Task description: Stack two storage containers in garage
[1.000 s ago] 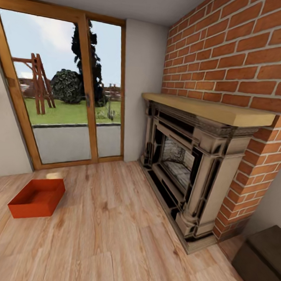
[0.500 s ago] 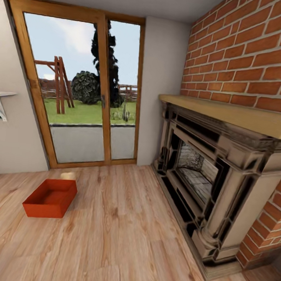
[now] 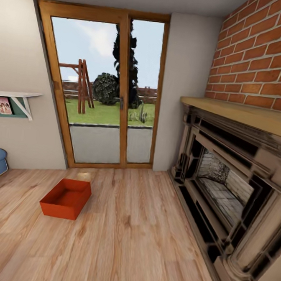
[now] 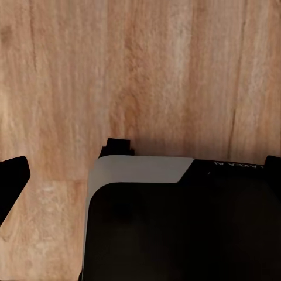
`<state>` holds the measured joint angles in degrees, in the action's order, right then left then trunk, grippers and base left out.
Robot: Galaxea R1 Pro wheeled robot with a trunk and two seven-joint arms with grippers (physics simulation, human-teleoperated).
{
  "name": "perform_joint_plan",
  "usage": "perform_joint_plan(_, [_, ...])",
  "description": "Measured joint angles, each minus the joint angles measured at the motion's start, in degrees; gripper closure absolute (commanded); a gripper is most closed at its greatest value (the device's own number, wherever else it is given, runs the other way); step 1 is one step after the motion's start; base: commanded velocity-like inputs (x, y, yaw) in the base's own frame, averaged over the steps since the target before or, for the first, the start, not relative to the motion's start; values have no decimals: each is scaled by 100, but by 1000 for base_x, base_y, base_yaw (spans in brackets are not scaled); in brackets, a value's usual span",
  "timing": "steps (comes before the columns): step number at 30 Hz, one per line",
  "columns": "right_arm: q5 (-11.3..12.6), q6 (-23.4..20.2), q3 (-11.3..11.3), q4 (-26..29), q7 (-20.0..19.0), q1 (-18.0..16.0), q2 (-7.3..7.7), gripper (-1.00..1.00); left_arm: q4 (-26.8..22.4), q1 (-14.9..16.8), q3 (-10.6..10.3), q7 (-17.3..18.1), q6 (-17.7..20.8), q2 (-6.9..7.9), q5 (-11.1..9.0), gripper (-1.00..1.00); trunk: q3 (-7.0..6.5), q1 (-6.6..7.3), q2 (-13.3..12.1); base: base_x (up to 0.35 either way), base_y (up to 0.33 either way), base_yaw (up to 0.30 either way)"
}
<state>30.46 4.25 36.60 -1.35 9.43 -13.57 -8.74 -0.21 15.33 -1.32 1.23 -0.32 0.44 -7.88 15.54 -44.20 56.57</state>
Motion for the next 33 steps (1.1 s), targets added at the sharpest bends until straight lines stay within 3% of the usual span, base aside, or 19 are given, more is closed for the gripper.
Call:
perform_joint_plan(14, [0,3,-1,0,0,0,0,-100,0,0,0,4,8,3,0,-100,0,0,0,322,0,254])
perform_joint_plan(33, [1,5,-1,0,0,1,0,-100,2,1,0,4,8,-1,0,-100,0,0,0,322,0,12])
